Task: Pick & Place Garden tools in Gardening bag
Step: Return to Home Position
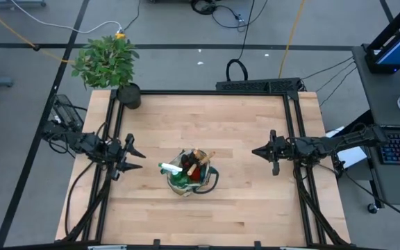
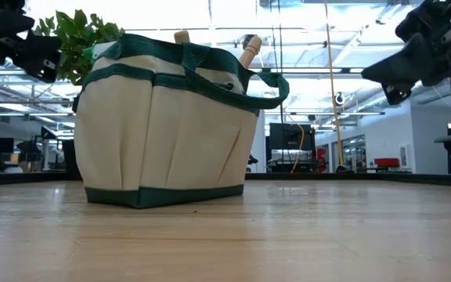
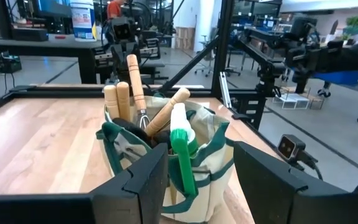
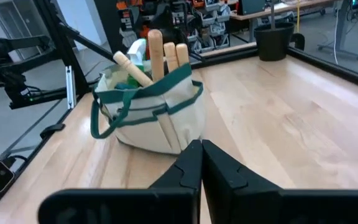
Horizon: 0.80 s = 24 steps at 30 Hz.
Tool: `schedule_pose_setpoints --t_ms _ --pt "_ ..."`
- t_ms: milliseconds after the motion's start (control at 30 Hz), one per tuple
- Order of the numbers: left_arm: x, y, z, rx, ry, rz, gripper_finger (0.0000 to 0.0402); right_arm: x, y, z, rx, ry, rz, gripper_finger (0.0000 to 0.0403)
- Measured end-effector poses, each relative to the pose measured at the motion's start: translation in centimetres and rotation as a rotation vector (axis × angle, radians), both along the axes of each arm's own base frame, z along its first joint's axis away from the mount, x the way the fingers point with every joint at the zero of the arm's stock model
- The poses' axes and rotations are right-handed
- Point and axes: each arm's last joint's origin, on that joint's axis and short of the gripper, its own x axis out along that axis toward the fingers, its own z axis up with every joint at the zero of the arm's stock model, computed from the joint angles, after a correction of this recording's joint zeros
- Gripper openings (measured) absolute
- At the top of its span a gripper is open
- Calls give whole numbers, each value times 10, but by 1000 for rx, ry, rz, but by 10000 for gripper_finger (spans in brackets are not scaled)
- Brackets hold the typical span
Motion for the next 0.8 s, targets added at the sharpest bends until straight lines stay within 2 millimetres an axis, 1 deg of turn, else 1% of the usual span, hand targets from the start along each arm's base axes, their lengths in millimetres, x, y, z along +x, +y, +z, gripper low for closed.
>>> schedule_pose_setpoints --t_ms 200,300,467,633,800 --pt "0 0 0 28 -4 -1 191 -4 -1 -4 6 43 -3 0" --pt "0 0 0 33 -5 -1 191 -6 -2 -3 -16 30 -9 0" --pt "0 0 -1 34 -3 -1 191 -11 -6 3 -78 -31 -95 0" --pt "0 0 -2 45 5 -1 191 -19 -6 0 -70 -16 -66 0" --pt "0 0 -2 56 2 1 191 -25 -7 2 -62 -47 -38 0"
